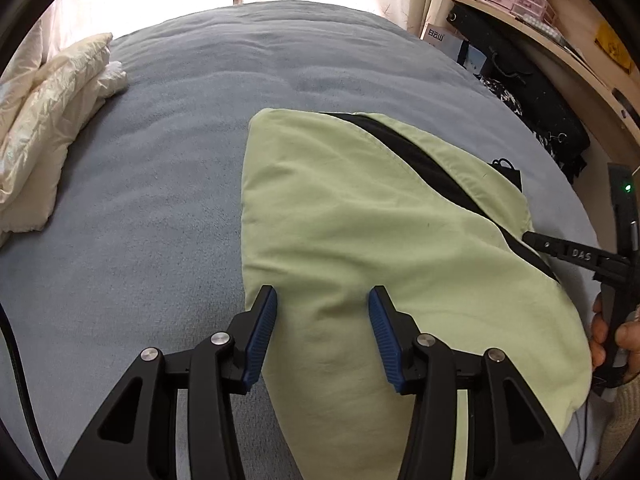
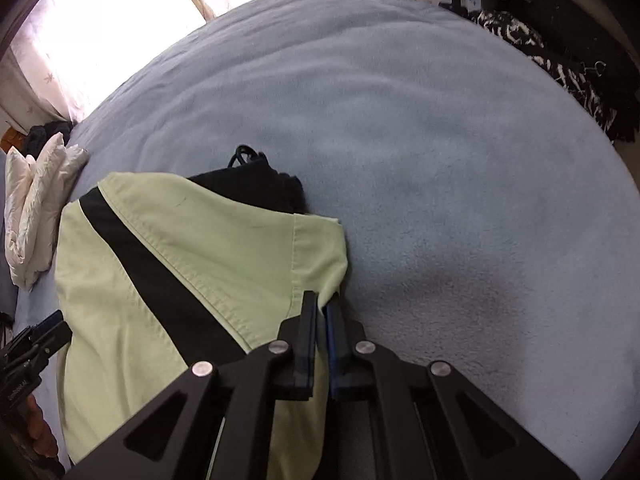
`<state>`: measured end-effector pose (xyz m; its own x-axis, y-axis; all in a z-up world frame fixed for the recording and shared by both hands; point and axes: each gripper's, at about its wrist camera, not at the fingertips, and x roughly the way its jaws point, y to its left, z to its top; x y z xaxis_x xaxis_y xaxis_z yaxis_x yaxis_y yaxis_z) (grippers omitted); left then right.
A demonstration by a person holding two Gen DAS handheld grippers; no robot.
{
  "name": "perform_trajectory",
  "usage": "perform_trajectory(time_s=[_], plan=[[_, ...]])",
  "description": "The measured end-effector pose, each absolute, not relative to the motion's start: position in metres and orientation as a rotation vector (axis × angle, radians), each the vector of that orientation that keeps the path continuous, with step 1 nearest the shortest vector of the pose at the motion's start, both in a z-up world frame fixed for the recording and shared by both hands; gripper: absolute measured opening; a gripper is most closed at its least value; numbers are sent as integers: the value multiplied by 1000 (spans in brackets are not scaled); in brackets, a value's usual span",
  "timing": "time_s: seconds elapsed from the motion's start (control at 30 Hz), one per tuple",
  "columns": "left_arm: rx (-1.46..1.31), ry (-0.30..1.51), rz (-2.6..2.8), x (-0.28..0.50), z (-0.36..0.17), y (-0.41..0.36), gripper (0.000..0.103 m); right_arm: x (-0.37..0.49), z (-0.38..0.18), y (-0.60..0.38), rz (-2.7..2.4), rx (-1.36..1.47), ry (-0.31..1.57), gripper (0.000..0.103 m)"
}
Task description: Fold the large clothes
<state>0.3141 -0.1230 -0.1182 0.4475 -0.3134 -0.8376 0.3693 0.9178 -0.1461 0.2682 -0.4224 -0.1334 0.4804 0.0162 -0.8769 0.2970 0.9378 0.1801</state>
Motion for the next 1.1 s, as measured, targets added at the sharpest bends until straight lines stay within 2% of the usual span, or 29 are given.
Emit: perform_trajectory(time_s=[0.03, 0.13, 0.43, 0.73, 0.87, 0.93, 1.1], plan=[[60, 1027, -420, 314, -117, -123, 47, 267, -130, -422, -183, 322, 1064, 9], [40, 1037, -407, 304, -106, -119, 47, 257, -116, -421, -195, 316, 1084, 14], [-26, 993, -434, 239, -72, -104, 47, 200, -60, -374, -42, 297, 982, 14], [-41, 1052, -433, 201, -100, -115, 47, 186, -98, -308, 131, 268, 1110, 14], [-6, 1023, -430, 195, -103, -115, 47, 182, -106, -325, 16, 198, 1117, 14], [-6, 1024, -434, 194, -103, -114, 47, 178, -106, -344, -8, 235, 1113, 10], [-30, 1033, -435, 196, -103, -108, 47, 165, -99, -363, -33, 251, 1107, 11]])
